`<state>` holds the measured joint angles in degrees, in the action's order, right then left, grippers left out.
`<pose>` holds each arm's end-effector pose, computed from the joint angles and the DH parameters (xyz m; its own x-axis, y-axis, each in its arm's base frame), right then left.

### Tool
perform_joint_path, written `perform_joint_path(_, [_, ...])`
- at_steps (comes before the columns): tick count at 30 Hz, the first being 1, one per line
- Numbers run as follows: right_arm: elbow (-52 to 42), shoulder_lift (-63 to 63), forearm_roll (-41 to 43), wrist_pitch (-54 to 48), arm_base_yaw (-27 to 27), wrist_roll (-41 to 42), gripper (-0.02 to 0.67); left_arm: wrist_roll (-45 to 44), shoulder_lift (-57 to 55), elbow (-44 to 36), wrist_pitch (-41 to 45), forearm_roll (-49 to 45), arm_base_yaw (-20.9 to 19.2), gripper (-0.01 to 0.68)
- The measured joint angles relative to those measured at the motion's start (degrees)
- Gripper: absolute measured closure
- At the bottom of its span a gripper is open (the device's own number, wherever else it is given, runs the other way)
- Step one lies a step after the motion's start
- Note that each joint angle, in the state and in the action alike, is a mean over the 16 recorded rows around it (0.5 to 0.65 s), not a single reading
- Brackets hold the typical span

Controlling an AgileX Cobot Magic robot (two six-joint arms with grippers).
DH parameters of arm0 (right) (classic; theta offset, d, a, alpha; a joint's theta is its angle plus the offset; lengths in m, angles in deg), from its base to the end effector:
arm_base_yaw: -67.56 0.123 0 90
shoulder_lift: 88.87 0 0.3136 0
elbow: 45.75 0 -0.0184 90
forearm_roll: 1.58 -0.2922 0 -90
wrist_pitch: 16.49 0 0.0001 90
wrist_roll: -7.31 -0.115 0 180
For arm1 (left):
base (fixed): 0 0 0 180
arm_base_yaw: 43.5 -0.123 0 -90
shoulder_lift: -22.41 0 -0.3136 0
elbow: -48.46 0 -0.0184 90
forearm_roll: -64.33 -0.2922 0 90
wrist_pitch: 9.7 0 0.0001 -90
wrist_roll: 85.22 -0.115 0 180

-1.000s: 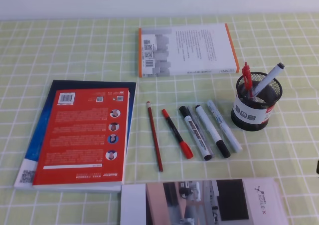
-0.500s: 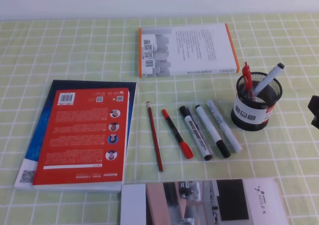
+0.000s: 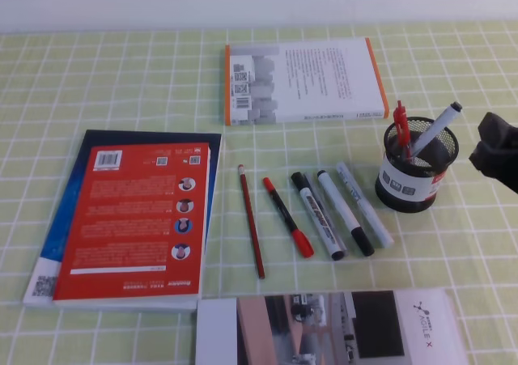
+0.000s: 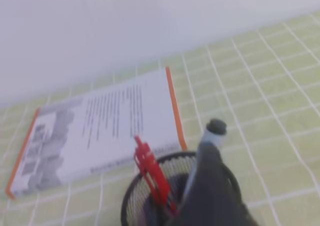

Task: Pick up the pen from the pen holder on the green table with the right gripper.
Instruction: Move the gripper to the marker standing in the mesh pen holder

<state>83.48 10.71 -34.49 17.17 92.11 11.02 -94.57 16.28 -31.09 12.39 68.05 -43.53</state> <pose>0.2755 0.0878 0.2308 -0.2251 0.3336 -0.9155 -0.0380 0.9358 0.3504 0.0877 -0.0028 0.1617 -0.3005 0.1026 -0.9482 0.0539 0.9944 0.0906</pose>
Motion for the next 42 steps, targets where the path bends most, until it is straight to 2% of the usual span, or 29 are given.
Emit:
perform_joint_path(8, [0.27, -10.47, 8.99, 15.15, 0.20, -11.51, 0.250, 0.00, 0.00, 0.00, 0.00, 0.00, 0.00, 0.678])
perform_joint_path(16, [1.22, -18.23, 12.52, 23.31, 0.20, -16.52, 0.250, 0.00, 0.00, 0.00, 0.00, 0.00, 0.00, 0.678])
perform_joint_path(24, [4.38, -22.65, 12.49, 24.22, 0.20, -17.54, 0.250, 0.00, 0.00, 0.00, 0.00, 0.00, 0.00, 0.678])
perform_joint_path(42, [12.83, -29.19, 10.52, 18.60, -0.92, -18.09, 0.253, 0.00, 0.00, 0.00, 0.00, 0.00, 0.00, 0.678])
